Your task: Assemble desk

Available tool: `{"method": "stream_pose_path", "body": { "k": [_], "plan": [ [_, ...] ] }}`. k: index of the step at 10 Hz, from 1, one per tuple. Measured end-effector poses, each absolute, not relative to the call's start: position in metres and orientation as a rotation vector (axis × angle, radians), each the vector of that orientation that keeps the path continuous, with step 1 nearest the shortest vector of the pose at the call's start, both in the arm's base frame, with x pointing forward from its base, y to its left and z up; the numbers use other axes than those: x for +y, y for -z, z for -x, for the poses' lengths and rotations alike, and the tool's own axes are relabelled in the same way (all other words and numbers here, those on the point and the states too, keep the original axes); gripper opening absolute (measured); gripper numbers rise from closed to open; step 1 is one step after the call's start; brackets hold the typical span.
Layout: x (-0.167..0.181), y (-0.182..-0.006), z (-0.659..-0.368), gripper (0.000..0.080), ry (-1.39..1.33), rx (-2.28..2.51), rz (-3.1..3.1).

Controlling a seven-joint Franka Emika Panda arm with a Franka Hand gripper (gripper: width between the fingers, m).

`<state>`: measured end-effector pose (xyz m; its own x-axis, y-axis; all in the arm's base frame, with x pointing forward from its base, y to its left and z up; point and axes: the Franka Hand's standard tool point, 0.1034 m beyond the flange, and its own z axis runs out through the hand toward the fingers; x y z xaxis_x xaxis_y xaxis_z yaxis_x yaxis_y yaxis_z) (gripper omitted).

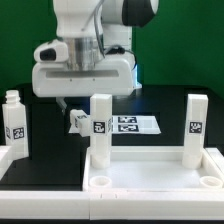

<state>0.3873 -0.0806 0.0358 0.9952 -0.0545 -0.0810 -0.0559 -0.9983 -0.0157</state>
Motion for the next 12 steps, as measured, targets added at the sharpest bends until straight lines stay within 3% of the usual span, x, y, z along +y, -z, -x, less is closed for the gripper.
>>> {"method": "stream_pose_path", "body": {
  "k": [4, 6, 9, 10, 11, 12],
  "plan": [
    [-0.079, -0.030, -0.384, 0.0649, -0.120, 0.065, 3.130],
    [-0.085, -0.014, -0.366, 0.0649, -0.225, 0.092, 3.115],
    [-0.085, -0.008, -0.359, 0.0649, -0.233, 0.091, 3.121],
    [-0.085, -0.008, -0.359, 0.0513, -0.233, 0.091, 3.121],
    [-0.085, -0.008, -0.359, 0.0513, -0.233, 0.091, 3.121],
    [-0.085, -0.008, -0.359, 0.0374, -0.233, 0.092, 3.121]
  ]
}}
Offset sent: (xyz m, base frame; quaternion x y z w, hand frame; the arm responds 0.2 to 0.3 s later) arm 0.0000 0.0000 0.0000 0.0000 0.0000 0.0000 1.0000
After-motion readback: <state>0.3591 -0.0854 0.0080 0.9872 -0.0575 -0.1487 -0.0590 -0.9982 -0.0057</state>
